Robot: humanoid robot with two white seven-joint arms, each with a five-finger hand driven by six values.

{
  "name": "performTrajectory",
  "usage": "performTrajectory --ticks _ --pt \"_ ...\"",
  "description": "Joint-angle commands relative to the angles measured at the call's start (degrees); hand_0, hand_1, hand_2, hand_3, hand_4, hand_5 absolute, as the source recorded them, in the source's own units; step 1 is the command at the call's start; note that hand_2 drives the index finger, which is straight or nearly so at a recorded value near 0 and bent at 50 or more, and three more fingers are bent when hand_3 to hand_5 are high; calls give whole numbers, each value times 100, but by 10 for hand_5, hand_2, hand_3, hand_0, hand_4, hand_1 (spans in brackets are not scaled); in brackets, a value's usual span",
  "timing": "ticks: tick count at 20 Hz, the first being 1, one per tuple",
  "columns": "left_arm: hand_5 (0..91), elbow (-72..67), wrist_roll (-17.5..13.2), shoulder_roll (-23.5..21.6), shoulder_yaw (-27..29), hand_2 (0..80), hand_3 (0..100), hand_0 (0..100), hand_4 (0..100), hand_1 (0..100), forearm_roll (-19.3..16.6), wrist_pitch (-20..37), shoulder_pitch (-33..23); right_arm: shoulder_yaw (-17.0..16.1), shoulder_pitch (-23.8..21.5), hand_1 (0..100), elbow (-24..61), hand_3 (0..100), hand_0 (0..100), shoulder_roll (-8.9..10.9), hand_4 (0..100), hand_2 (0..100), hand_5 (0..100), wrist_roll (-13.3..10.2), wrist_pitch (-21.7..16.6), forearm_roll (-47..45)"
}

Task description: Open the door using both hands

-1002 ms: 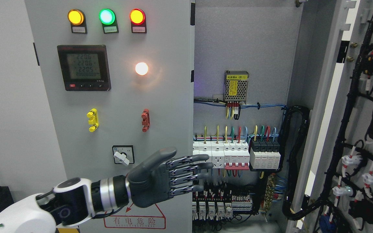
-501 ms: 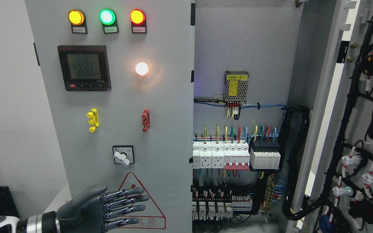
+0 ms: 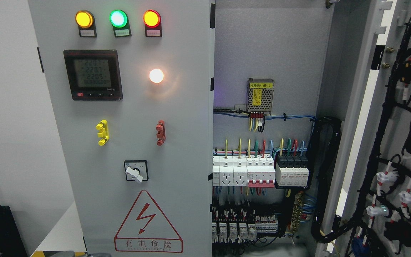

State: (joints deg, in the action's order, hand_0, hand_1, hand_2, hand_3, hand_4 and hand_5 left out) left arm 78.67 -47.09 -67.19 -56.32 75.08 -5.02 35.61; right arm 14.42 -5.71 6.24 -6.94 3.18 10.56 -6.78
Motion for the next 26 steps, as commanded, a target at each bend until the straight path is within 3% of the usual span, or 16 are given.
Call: performTrajectory --ticks 1,4,8,12,15,17,19,22,24,26 --pt "0 -2249 -335 591 1174 0 0 120 0 389 -1406 456 -1518 0 0 389 0 0 120 0 0 0 0 -2 -2 -8" --pt "0 -2873 -379 1057 1877 0 0 120 0 389 -2214 1421 -2599 0 0 389 0 0 120 0 0 0 0 -2 -2 1" --pt "0 -3515 -379 1795 2958 0 0 120 0 389 -3576 2591 -3708 0 0 389 0 0 120 0 0 0 0 -2 -2 -8" --pt "0 -4068 -362 2507 3767 0 0 120 0 389 -4728 3155 -4245 0 0 389 0 0 120 0 0 0 0 -2 -2 1" --pt "0 -4745 -336 3140 4207 0 0 120 0 389 -5545 3769 -4343 0 0 389 0 0 120 0 0 0 0 -2 -2 1" --pt "0 -5184 -257 3378 4348 0 0 120 0 389 -5854 4104 -4430 0 0 389 0 0 120 0 0 0 0 -2 -2 1" --pt "0 -5563 32 3632 4533 0 0 120 0 389 -6092 4351 -4562 0 0 389 0 0 120 0 0 0 0 -2 -2 1" --pt "0 -5985 918 4115 4560 0 0 120 0 389 -6539 4386 -4668 0 0 389 0 0 120 0 0 0 0 -2 -2 -8" --pt "0 -6222 1499 4423 4560 0 0 120 0 389 -6681 4369 -4782 0 0 389 0 0 120 0 0 0 0 -2 -2 1" --pt "0 -6442 1886 4670 4560 0 0 120 0 389 -6699 4351 -4887 0 0 389 0 0 120 0 0 0 0 -2 -2 1"
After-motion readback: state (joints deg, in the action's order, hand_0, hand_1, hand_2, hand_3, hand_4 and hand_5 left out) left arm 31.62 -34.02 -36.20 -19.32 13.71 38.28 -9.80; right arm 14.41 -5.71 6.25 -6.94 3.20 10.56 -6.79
